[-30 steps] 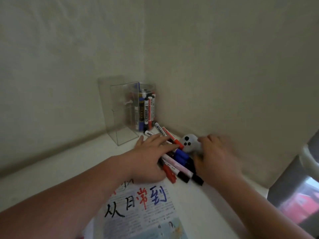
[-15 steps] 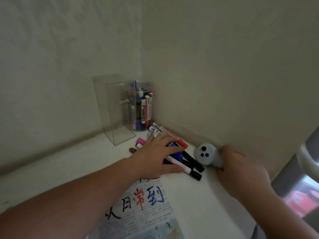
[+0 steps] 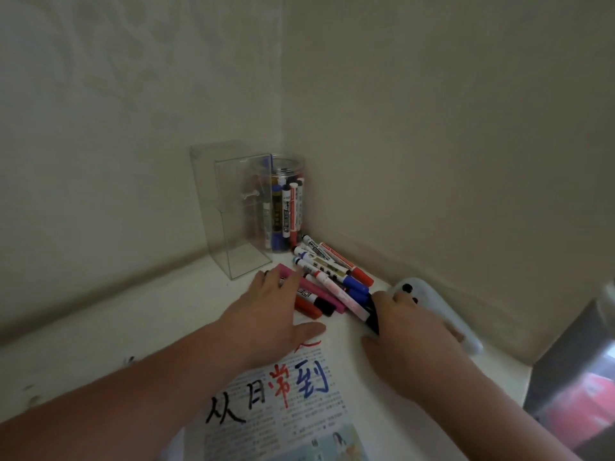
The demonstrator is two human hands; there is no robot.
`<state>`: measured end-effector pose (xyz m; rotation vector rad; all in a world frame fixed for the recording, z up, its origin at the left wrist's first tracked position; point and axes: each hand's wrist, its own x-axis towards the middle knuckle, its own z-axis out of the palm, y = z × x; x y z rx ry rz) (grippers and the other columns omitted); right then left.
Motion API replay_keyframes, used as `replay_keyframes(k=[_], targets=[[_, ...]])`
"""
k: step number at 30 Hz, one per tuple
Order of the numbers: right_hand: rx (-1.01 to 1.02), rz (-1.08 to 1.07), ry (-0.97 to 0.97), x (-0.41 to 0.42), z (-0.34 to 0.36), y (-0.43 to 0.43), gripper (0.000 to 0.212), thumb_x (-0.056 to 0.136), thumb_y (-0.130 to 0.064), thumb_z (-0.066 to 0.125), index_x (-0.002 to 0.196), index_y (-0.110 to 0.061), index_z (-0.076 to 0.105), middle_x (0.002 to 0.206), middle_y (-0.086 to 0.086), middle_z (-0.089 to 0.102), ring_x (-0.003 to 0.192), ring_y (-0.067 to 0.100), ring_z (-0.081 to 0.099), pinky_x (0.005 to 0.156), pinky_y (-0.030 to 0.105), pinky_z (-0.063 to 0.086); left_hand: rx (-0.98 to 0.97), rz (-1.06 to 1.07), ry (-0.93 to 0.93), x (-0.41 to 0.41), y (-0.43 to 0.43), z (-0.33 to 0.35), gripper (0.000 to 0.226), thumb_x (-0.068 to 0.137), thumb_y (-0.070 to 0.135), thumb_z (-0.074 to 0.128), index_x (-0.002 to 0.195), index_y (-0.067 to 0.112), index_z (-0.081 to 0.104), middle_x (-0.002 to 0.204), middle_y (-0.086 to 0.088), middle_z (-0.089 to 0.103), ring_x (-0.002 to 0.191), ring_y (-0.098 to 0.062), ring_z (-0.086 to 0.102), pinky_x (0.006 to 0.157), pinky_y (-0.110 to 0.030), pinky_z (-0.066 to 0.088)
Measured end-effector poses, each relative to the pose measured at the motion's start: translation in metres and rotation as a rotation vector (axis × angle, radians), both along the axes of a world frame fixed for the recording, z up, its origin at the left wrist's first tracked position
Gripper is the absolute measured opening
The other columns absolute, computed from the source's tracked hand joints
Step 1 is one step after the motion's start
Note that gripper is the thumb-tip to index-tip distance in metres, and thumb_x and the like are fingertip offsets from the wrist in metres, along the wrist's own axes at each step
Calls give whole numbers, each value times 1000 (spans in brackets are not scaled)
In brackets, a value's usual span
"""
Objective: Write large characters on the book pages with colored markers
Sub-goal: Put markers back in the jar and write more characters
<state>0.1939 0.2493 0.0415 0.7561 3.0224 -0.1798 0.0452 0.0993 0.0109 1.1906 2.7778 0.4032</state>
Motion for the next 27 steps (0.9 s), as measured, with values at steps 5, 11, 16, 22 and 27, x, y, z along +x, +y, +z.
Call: replay_keyframes(k=[5, 11, 16, 22, 27], targets=[[24, -20, 51, -44, -9, 10, 17, 101, -25, 48, 113, -17, 56, 100, 3, 48, 77, 18, 51, 68, 30, 45, 163, -180, -15, -10, 7, -3, 68, 89, 63, 60, 149, 38, 39, 152, 13, 37, 138, -9, 38, 114, -25, 33], [-46, 44, 79, -85, -6, 14, 29, 96, -25, 59, 125, -18, 61, 117, 10, 59, 97, 26, 64, 79, 33, 53, 264, -131, 13, -19, 3, -7, 72, 83, 67, 65, 144, 37, 41, 142, 15, 41, 130, -5, 40, 109, -27, 38], [-108, 21, 327, -43, -6, 8, 42, 94, -45, 59, 131, -26, 54, 118, 2, 52, 106, 22, 55, 81, 28, 38, 277, -142, 7, -15, 3, -7, 64, 86, 64, 63, 141, 41, 42, 145, 13, 36, 133, -7, 36, 111, -30, 39], [-438, -66, 402, -34, -16, -14, 65, 92, -53, 59, 148, -27, 37, 140, -2, 43, 133, 22, 42, 112, 43, 38, 157, -136, -5, -11, 9, -7, 61, 97, 58, 48, 152, 36, 34, 163, 5, 17, 149, -14, 13, 119, -33, 22], [-338, -51, 289, -38, -12, -14, 53, 94, -22, 54, 145, -20, 39, 138, 4, 46, 129, 23, 45, 107, 37, 41, 32, -101, -27, -11, 11, -12, 72, 96, 68, 40, 158, 43, 12, 169, 5, -7, 155, -20, -10, 125, -45, 10]])
